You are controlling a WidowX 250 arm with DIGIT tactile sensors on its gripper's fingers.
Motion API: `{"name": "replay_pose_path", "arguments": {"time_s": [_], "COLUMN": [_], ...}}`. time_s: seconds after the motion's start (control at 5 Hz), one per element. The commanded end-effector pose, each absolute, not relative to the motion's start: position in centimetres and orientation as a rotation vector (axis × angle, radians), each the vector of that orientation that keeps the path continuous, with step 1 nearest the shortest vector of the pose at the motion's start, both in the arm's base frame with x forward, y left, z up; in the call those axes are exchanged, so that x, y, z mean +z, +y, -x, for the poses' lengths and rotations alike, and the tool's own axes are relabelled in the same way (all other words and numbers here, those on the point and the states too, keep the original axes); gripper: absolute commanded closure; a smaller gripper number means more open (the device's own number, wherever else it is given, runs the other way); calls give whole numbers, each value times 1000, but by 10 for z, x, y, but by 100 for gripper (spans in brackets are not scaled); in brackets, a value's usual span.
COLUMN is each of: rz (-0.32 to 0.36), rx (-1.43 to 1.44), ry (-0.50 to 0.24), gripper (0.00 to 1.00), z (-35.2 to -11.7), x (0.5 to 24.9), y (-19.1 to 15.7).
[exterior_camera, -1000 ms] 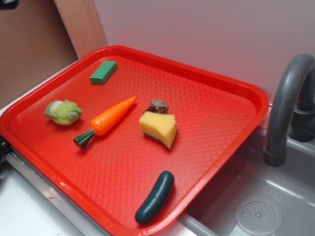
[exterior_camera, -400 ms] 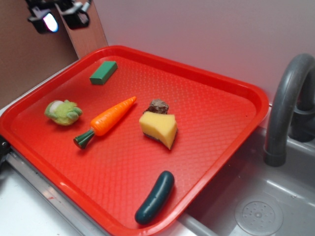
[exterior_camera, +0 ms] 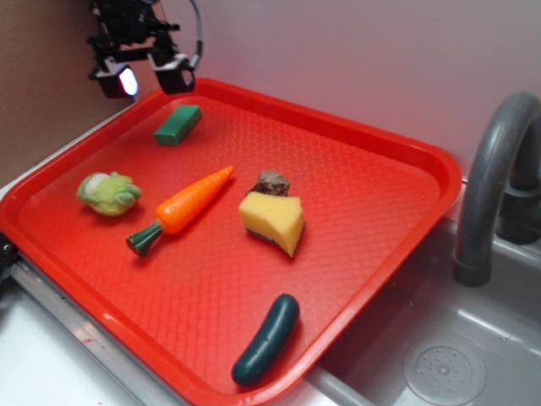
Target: Grab the green block.
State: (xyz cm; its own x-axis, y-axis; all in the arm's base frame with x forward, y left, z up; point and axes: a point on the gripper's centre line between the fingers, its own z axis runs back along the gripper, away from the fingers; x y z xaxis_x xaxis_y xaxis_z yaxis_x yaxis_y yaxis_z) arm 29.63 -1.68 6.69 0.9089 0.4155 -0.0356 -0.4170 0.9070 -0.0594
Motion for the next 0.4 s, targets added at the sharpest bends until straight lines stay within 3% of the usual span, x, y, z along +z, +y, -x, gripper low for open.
{"name": "replay_pose_path", "arguments": {"time_s": [0.0,0.2], "rz": [36,52], "rx": [389,392], "ry": [22,39], "gripper": [0,0], "z": [-308,-309], "x": [34,19], "y": [-27,-32]}}
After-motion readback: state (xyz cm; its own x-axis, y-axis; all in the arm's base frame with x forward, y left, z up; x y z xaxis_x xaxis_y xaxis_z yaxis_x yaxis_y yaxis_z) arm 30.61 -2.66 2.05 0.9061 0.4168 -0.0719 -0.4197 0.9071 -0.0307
